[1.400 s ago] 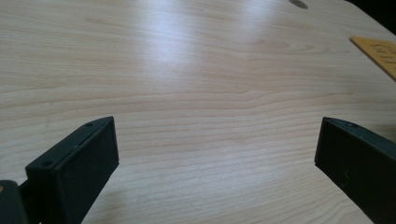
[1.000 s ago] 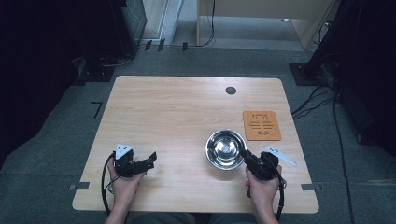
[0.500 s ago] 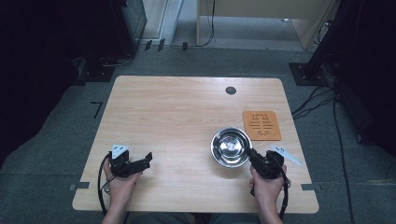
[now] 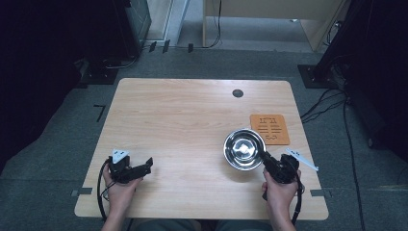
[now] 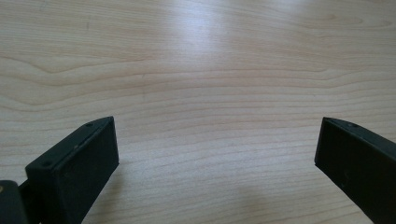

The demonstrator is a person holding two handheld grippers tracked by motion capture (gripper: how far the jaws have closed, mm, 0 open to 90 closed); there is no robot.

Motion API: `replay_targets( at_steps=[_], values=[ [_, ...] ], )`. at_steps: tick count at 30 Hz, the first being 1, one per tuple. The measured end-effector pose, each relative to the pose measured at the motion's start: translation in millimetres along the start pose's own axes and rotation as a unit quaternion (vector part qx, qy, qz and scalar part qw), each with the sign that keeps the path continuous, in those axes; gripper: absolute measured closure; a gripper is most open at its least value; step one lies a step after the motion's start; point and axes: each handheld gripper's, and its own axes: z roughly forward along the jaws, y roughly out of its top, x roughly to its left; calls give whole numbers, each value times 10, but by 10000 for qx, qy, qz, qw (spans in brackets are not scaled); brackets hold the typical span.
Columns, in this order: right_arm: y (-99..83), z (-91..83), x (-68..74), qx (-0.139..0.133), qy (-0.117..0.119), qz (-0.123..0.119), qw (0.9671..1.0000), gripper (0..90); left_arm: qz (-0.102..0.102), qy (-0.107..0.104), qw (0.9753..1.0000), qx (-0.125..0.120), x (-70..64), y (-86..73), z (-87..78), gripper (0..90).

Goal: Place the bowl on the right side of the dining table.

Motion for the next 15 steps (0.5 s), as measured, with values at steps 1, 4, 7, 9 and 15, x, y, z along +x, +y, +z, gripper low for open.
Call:
replay_targets(
  at_steps=[1, 4, 7, 9, 15],
  values=[
    [7, -4, -9, -10, -3, 15, 10000, 856, 13, 16, 10000, 11, 8, -2, 0, 0],
    [29, -15, -38, -45, -31, 54, 10000, 856, 89, 109, 9999, 38, 31, -10, 5, 0],
    [49, -27, -66, -69, -65, 115, 9999, 856, 121, 148, 9998, 84, 55, -15, 6, 0],
    [62, -33, -88, -91, -78, 134, 9998, 856, 134, 155, 9997, 100, 70, -17, 5, 0],
    [104, -52, -146, -146, -143, 193, 9996, 856, 166, 180, 9996, 170, 98, -25, 11, 0]
  ],
)
